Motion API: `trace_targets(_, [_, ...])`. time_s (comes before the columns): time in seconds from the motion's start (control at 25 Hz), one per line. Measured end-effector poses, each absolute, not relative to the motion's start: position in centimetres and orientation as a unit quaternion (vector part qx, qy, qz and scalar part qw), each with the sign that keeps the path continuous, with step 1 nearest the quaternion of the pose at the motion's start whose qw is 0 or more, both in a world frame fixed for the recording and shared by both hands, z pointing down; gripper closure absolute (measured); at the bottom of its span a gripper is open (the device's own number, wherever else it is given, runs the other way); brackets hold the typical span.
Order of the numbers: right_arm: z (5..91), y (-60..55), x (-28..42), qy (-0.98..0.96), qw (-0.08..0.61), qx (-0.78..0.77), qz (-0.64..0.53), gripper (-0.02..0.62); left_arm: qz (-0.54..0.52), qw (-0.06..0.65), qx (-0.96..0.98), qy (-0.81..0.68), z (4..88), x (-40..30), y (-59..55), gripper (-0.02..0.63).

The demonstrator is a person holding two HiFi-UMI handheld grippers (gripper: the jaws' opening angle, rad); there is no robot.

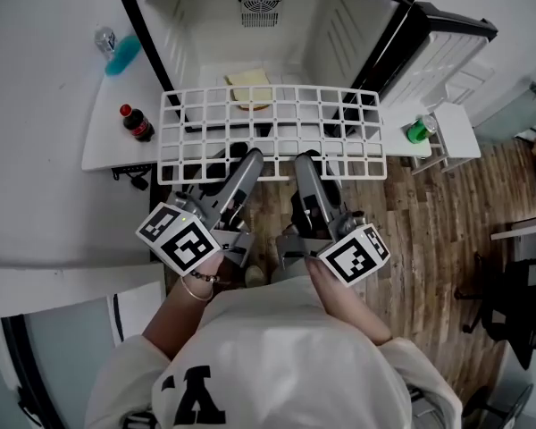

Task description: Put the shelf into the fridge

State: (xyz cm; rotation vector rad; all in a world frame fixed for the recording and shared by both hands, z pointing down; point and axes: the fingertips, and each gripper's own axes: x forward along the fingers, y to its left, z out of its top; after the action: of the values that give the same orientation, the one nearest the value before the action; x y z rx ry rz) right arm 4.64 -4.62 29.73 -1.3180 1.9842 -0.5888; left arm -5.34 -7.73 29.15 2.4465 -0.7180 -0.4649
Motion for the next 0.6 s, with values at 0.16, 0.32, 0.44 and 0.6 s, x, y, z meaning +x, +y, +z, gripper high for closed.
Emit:
trace_targets(0.16, [29.4,-5.5,5.2,0.760,0.338,-0.507,-0.225,0.459,-0.178,0.287,0.904,-0.261,29.2,-4.7,-8.7,0.462])
trace_targets(0.32, [29.4,-6.9,5.7,0.766,0.335,-0.504,-0.216,0.459,-0.179,0.281,0.905,-0.264,29.2,-4.2,-10.1,0.462])
trace_targets(0.44, [29.7,-8.1,5.9,0.770,0.330,-0.501,-0.217,0.456,-0.175,0.280,0.905,-0.267,29.3,-3.9,-11.3,0.462])
trace_targets(0.6, [29.6,-10.1,6.0,0.777,0.328,-0.488,-0.228,0.456,-0.175,0.274,0.903,-0.280,29.0,-3.9,-13.1,0.462])
